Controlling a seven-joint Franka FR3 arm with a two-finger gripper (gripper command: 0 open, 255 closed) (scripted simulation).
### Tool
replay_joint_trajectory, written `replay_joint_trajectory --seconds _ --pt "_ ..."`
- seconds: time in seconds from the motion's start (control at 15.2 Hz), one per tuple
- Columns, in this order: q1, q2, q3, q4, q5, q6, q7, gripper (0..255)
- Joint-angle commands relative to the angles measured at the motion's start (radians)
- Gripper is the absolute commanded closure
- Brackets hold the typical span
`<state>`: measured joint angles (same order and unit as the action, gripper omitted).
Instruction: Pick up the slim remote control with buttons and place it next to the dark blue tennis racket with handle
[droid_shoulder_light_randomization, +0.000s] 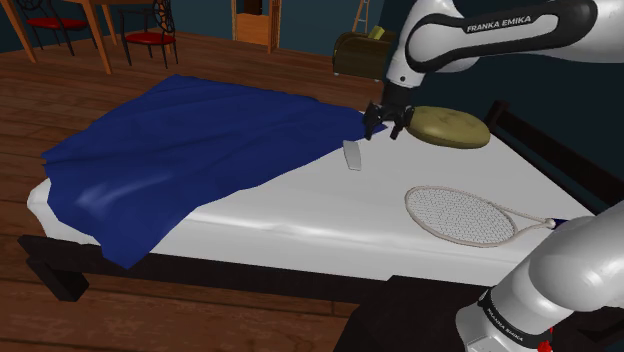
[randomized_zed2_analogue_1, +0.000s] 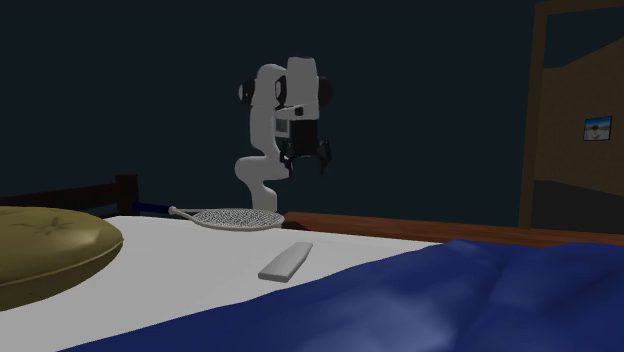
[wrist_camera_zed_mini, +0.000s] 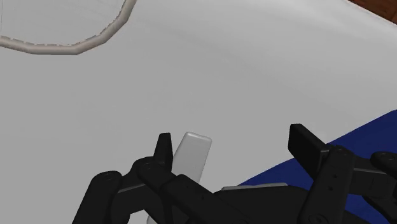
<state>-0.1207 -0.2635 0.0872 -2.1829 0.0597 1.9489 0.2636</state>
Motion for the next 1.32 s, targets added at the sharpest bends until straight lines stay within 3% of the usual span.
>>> replay_joint_trajectory --seconds 0.0,0.99,1.25 --pt "-0.011 0.071 0.002 0.026 -0.009 0.043 0.041 0" --pt "-0.071 0.593 -0.063 0.398 -0.065 0.176 0.286 0" --pt "-0.072 0.630 -0.067 0.400 -0.065 0.211 0.293 0"
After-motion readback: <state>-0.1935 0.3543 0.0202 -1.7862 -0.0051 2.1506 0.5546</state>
